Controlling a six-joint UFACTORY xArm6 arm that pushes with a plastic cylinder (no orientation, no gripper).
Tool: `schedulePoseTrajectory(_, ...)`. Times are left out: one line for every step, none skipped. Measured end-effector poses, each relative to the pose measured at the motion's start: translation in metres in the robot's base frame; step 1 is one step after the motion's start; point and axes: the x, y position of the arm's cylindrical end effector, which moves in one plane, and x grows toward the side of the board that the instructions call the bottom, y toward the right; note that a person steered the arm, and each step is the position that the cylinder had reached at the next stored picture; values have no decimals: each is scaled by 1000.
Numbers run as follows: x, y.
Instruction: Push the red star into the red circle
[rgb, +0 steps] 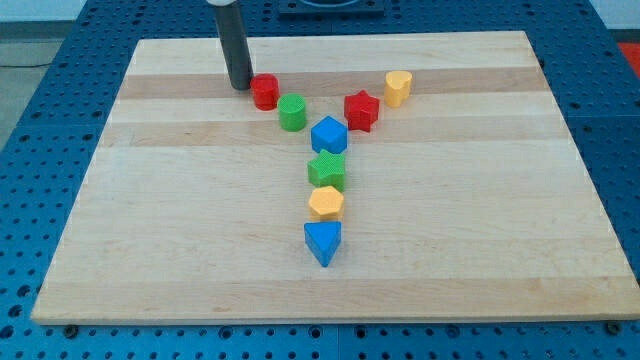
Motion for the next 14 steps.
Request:
schedulePoseTrajectory(-8, 34)
schedulePoseTrajectory(-6, 82)
schedulePoseTrajectory(-4, 90)
schedulePoseTrajectory(11, 104)
schedulePoseTrajectory(20, 134)
schedulePoseTrajectory(35, 163)
schedulePoseTrajectory(36, 184)
schedulePoseTrajectory(36, 207)
schedulePoseTrajectory(36, 225)
schedulePoseTrajectory(34, 251)
schedulePoseTrajectory(33, 252)
schedulePoseTrajectory(33, 252)
schedulePoseTrajectory(44, 252)
schedulePoseTrajectory(84, 252)
